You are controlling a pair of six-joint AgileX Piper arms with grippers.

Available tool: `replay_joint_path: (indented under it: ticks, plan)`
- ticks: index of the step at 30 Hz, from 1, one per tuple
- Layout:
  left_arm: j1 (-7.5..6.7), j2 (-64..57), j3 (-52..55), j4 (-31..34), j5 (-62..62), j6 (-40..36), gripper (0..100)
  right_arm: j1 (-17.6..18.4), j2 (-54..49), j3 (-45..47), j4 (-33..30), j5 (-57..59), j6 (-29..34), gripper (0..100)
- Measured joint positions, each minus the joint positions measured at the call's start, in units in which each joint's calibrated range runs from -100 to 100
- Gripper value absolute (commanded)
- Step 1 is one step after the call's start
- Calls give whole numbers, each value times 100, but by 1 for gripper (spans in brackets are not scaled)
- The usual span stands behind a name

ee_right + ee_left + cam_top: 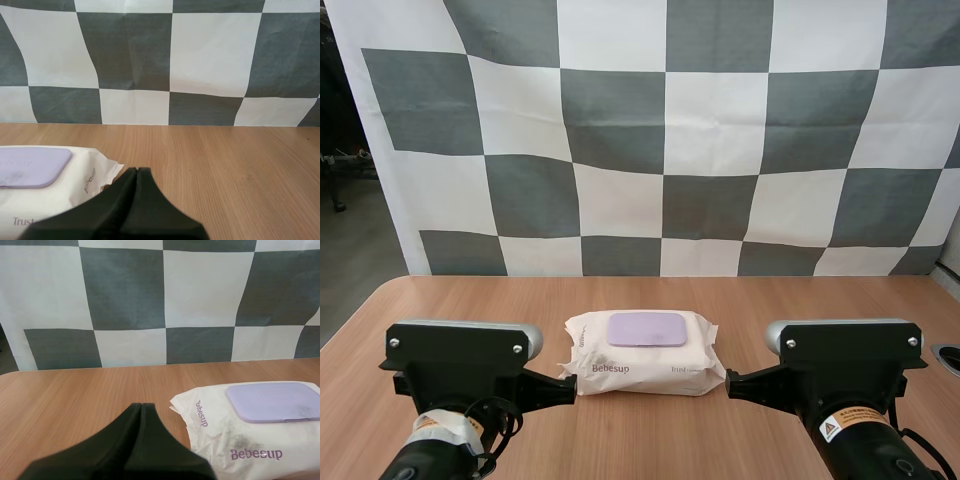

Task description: Open the wet wipes lid

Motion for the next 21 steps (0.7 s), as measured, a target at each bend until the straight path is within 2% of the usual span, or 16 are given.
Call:
replay_joint_path:
  ticks: [21]
  plan:
    - [0, 0, 0, 0, 0, 0, 0, 56, 0, 0, 172, -22, 0, 0]
